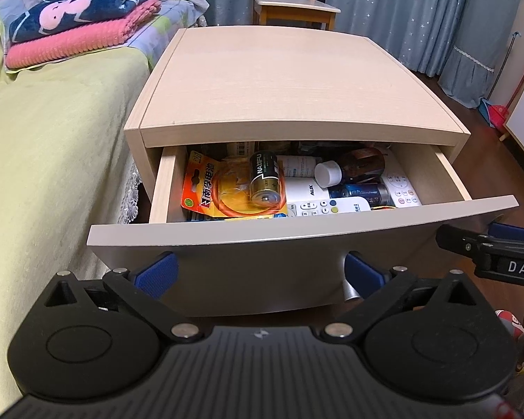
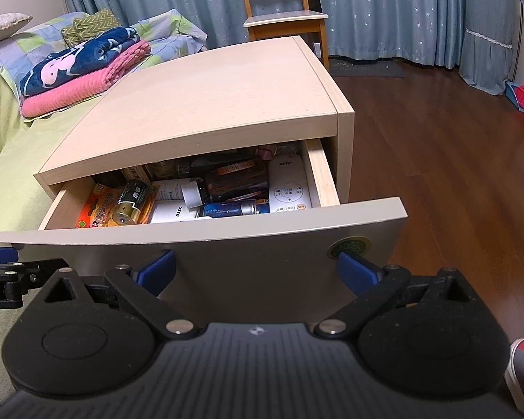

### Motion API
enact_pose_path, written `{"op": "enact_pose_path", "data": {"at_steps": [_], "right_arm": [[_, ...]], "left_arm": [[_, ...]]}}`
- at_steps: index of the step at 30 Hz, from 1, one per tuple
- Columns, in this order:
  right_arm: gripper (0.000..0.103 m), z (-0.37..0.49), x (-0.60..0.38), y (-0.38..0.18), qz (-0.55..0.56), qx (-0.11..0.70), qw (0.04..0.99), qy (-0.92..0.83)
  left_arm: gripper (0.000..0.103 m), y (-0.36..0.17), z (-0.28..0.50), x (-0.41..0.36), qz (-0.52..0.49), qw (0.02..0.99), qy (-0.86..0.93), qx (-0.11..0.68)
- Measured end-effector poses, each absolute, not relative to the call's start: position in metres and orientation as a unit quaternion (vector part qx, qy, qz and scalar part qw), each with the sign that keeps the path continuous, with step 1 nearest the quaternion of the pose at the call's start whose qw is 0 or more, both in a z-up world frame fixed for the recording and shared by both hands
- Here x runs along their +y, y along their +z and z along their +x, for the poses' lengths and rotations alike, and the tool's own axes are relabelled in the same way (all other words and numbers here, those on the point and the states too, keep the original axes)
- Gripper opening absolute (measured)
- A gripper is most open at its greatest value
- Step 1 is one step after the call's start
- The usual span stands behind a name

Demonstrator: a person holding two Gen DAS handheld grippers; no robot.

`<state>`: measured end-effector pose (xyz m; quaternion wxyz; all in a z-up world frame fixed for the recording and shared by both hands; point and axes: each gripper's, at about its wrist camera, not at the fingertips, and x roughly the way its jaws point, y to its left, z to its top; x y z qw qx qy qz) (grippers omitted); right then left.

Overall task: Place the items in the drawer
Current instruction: 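Keep pushing the drawer front with the right gripper until it shuts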

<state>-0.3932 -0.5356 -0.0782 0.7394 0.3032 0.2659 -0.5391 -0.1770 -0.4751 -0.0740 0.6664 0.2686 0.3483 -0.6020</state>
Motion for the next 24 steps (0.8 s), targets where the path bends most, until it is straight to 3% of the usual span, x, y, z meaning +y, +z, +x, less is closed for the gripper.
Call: {"op": "enact_pose_path", "data": {"at_steps": [24], "right_arm": [[0.099, -0.3854, -0.5453, -0.0803, 0.293, 0.275, 0.737, -0.543]], "left_arm": [[0.101, -0.0775, -0.1792, -0.4813, 0.275, 0.668, -0.601, 0.341]]}}
